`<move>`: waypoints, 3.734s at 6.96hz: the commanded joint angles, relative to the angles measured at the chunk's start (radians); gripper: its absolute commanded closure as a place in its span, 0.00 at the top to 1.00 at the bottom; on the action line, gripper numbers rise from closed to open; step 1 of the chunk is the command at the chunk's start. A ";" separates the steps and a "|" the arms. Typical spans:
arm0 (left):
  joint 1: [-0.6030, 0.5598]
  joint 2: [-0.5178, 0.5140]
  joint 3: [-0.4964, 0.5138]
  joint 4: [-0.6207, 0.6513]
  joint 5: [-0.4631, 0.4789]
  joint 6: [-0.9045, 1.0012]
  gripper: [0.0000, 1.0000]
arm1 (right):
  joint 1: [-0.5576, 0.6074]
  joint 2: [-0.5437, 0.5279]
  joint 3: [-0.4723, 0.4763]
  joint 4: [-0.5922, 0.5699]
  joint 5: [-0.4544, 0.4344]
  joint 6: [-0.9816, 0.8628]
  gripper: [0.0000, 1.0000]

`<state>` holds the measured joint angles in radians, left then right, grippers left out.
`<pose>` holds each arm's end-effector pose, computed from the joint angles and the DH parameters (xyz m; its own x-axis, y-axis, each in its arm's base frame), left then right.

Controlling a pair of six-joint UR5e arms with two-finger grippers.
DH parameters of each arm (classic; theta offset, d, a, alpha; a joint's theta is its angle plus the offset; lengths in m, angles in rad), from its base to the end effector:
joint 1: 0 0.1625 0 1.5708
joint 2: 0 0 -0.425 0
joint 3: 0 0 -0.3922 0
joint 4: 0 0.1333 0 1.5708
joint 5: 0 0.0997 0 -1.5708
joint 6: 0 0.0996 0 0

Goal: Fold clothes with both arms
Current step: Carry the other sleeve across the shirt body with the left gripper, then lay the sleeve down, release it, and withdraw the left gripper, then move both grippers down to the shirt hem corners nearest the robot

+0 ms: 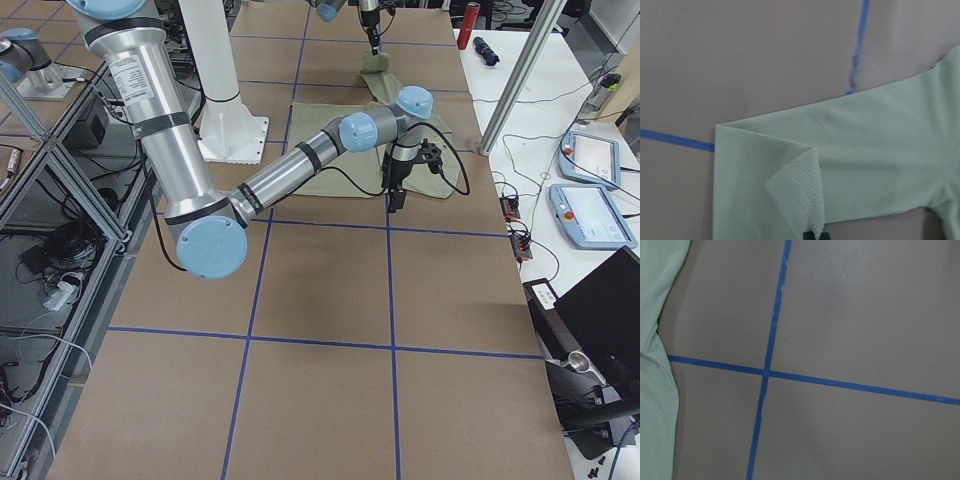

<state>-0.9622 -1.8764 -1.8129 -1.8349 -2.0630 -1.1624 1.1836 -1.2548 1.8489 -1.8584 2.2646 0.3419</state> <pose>0.2694 -0.5375 0.3516 0.5704 -0.2064 -0.7950 0.3274 0.9448 -0.0103 -0.1527 -0.5589 0.3898 0.7228 -0.1458 0.6755 0.1249 0.9890 0.0798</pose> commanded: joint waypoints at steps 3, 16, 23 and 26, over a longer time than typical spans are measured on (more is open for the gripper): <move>0.023 -0.511 0.194 0.151 -0.031 -0.257 0.00 | 0.100 -0.191 0.065 0.004 0.007 -0.164 1.00; 0.398 -0.842 0.762 -0.486 0.236 -0.588 1.00 | 0.110 -0.210 0.061 0.005 0.058 -0.179 1.00; 0.361 -0.246 0.031 -0.062 0.196 -0.245 0.99 | -0.244 -0.235 0.082 0.501 -0.066 0.519 1.00; 0.353 0.001 -0.141 -0.061 0.196 -0.171 0.99 | -0.509 -0.245 0.180 0.501 -0.224 0.812 1.00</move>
<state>-0.6077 -1.9787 -1.8781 -1.8984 -1.8658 -1.3598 0.7855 -1.4920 1.9950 -1.3599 2.1050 1.0397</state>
